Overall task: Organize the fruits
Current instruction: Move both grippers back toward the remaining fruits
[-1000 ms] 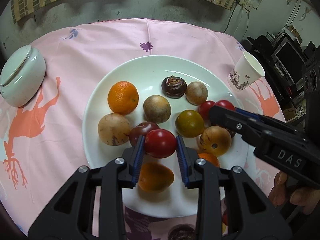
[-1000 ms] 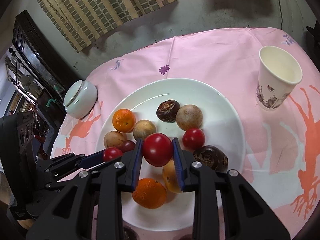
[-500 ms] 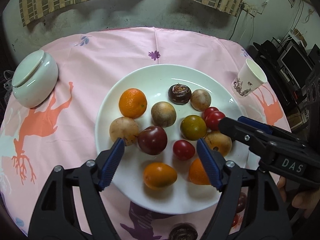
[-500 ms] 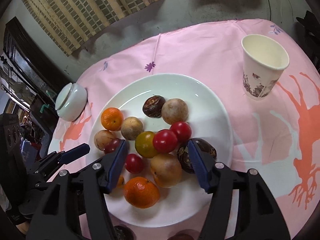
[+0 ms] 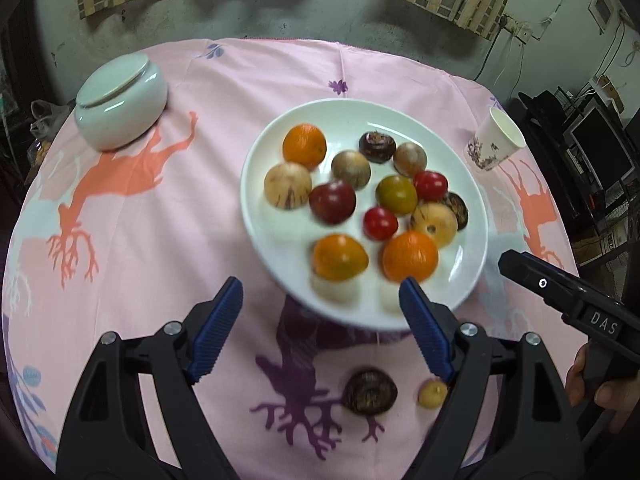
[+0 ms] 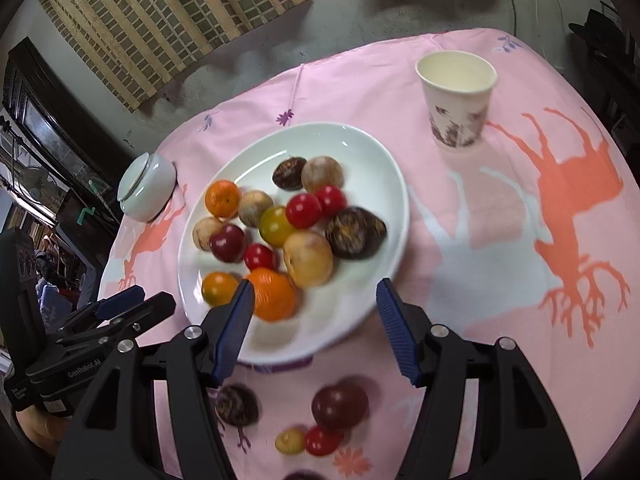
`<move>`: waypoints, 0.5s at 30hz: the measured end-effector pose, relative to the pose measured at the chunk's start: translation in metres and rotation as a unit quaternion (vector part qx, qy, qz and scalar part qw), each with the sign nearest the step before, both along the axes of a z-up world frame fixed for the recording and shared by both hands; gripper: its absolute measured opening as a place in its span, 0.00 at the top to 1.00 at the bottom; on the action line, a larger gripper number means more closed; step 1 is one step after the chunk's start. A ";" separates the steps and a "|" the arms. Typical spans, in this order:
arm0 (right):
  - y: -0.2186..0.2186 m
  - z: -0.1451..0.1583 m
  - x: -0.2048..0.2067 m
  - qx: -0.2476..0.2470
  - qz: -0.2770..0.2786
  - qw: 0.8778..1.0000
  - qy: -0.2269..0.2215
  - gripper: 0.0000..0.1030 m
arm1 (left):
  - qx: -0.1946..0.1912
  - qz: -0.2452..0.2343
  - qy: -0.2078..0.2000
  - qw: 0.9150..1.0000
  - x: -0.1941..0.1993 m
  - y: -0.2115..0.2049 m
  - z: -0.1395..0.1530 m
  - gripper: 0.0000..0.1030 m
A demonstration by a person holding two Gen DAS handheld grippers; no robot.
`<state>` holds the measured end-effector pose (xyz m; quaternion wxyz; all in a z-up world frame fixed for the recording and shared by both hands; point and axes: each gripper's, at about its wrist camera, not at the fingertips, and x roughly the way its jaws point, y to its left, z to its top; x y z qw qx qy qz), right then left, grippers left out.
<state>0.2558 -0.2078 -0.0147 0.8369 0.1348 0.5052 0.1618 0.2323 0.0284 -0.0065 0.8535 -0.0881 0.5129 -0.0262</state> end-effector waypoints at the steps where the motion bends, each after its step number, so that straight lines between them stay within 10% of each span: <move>1: -0.002 0.000 -0.007 -0.001 -0.002 1.000 0.002 0.38 | -0.001 0.001 0.004 1.000 -0.007 0.000 0.000 0.19; 15: -0.036 -0.015 -0.099 -0.031 -0.029 0.998 0.043 0.37 | -0.006 -0.044 0.047 0.998 -0.112 -0.029 -0.020 0.18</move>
